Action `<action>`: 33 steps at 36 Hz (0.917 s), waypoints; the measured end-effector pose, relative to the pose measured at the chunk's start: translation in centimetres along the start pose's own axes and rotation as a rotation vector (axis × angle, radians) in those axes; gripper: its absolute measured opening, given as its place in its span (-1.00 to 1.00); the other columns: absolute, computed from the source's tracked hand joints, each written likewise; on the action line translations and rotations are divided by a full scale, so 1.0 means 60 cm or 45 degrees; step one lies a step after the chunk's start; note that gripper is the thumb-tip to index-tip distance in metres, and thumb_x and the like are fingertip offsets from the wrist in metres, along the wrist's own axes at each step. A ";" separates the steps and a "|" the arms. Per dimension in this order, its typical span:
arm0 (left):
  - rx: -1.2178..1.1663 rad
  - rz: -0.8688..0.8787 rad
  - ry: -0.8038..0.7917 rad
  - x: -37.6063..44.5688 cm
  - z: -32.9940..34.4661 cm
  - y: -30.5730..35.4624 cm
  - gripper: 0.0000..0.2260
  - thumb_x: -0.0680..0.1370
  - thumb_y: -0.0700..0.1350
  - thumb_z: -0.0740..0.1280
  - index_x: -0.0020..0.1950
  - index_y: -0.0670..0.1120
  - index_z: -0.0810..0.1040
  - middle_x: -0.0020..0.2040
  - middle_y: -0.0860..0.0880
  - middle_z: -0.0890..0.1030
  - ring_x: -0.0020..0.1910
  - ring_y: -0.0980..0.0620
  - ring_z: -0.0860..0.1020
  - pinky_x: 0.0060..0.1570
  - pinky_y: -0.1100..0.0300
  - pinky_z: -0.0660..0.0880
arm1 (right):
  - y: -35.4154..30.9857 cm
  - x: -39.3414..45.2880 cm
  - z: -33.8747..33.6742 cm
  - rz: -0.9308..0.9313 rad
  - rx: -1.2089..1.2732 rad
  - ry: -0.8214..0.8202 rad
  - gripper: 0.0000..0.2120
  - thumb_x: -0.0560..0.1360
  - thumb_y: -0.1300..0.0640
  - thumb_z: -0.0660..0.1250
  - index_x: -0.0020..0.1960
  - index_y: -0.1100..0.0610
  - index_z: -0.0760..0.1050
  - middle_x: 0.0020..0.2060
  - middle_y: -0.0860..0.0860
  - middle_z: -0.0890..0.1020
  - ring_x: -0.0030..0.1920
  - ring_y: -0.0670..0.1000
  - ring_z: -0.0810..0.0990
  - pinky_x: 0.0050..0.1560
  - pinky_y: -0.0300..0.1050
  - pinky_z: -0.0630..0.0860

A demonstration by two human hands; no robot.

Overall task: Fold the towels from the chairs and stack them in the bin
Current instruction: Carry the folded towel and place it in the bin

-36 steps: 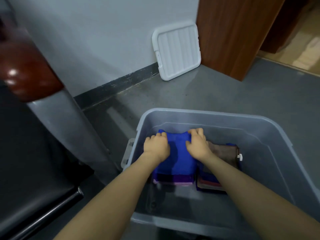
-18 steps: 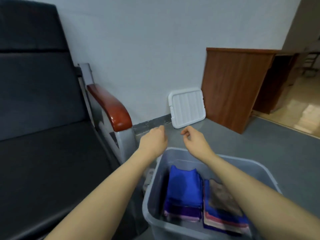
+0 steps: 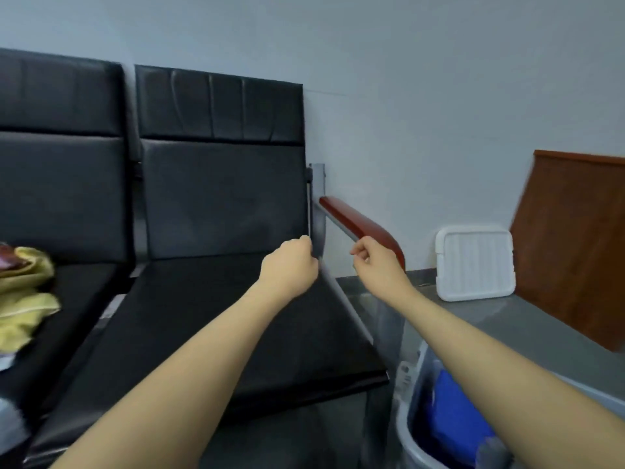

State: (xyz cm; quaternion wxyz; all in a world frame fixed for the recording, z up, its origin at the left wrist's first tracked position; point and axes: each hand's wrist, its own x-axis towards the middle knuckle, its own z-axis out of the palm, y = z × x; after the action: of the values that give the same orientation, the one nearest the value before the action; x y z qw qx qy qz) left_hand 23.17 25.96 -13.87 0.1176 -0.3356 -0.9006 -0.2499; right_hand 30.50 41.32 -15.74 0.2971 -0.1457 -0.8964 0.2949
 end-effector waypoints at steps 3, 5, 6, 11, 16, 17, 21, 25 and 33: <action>0.045 -0.105 0.025 -0.014 -0.030 -0.069 -0.80 0.58 -0.15 0.13 0.15 -0.15 0.43 0.03 -0.08 0.55 -0.07 -0.11 0.53 -0.13 0.07 0.46 | -0.051 0.015 0.060 -0.060 0.006 -0.075 -0.86 0.55 0.25 0.14 -0.03 0.06 0.43 -0.24 -0.01 0.54 -0.21 0.03 0.54 -0.19 -0.11 0.46; 0.068 -0.183 0.040 -0.024 -0.048 -0.111 -0.80 0.57 -0.16 0.12 0.16 -0.14 0.42 0.04 -0.08 0.55 -0.08 -0.10 0.52 -0.12 0.09 0.45 | -0.081 0.024 0.100 -0.064 0.018 -0.150 -0.86 0.57 0.21 0.11 0.01 0.04 0.41 -0.19 0.01 0.56 -0.21 0.04 0.55 -0.23 -0.11 0.49; 0.080 -0.233 0.058 -0.032 -0.060 -0.145 -0.80 0.57 -0.16 0.13 0.16 -0.14 0.42 0.04 -0.08 0.55 -0.08 -0.10 0.52 -0.12 0.09 0.44 | -0.103 0.030 0.133 -0.078 0.034 -0.195 -0.86 0.58 0.19 0.10 0.02 0.03 0.40 -0.17 0.02 0.57 -0.19 0.05 0.57 -0.19 -0.05 0.53; 0.133 -0.430 0.104 -0.064 -0.095 -0.262 -0.80 0.57 -0.16 0.13 0.16 -0.14 0.43 0.07 -0.09 0.54 -0.06 -0.11 0.50 -0.12 0.09 0.42 | -0.186 0.043 0.243 -0.144 0.057 -0.383 -0.85 0.56 0.15 0.10 0.05 0.00 0.41 -0.18 -0.01 0.59 -0.17 0.06 0.59 -0.03 0.10 0.56; 0.214 -0.643 0.149 -0.098 -0.137 -0.393 -0.79 0.55 -0.14 0.14 0.14 -0.14 0.44 0.11 -0.11 0.54 0.02 -0.15 0.51 -0.14 0.10 0.38 | -0.273 0.063 0.364 -0.259 0.106 -0.583 -0.85 0.56 0.16 0.13 0.06 0.00 0.41 -0.17 -0.02 0.59 -0.16 0.08 0.61 -0.03 0.11 0.57; 0.223 -0.675 0.161 -0.105 -0.146 -0.419 -0.79 0.55 -0.14 0.14 0.13 -0.15 0.44 0.11 -0.12 0.54 0.06 -0.16 0.51 -0.12 0.08 0.39 | -0.293 0.065 0.388 -0.280 0.123 -0.611 -0.85 0.55 0.16 0.13 0.04 -0.01 0.42 -0.17 -0.01 0.59 -0.16 0.09 0.61 -0.04 0.11 0.57; 0.252 -0.755 0.205 -0.129 -0.175 -0.494 -0.82 0.54 -0.16 0.18 0.08 -0.19 0.47 0.06 -0.17 0.57 0.06 -0.17 0.52 -0.02 0.04 0.48 | -0.359 0.069 0.467 -0.369 0.209 -0.686 -0.87 0.55 0.18 0.15 -0.02 -0.01 0.42 -0.16 0.02 0.58 -0.18 0.11 0.60 -0.07 0.11 0.57; 0.339 -0.854 0.265 -0.152 -0.194 -0.564 -0.88 0.53 -0.16 0.18 -0.10 -0.17 0.47 -0.08 -0.15 0.59 -0.12 -0.13 0.54 -0.19 0.09 0.47 | -0.424 0.064 0.547 -0.486 0.243 -0.785 -0.87 0.55 0.19 0.15 -0.02 0.00 0.43 -0.16 -0.02 0.55 -0.16 0.03 0.53 -0.03 0.04 0.54; 0.611 -1.126 0.303 -0.196 -0.217 -0.692 -0.81 0.55 -0.19 0.14 0.13 -0.19 0.43 0.16 -0.19 0.47 0.13 -0.21 0.44 0.03 0.03 0.36 | -0.522 0.060 0.685 -0.697 0.325 -0.924 -0.82 0.53 0.19 0.22 0.08 0.06 0.54 0.01 -0.05 0.59 0.06 0.01 0.55 0.10 -0.03 0.50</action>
State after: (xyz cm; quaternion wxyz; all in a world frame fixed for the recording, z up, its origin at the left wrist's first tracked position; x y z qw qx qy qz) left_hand 5.00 -14.31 -22.73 0.1762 0.1443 -0.9687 -0.0987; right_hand -0.42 0.17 -21.55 0.0469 0.2461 -0.9044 0.3454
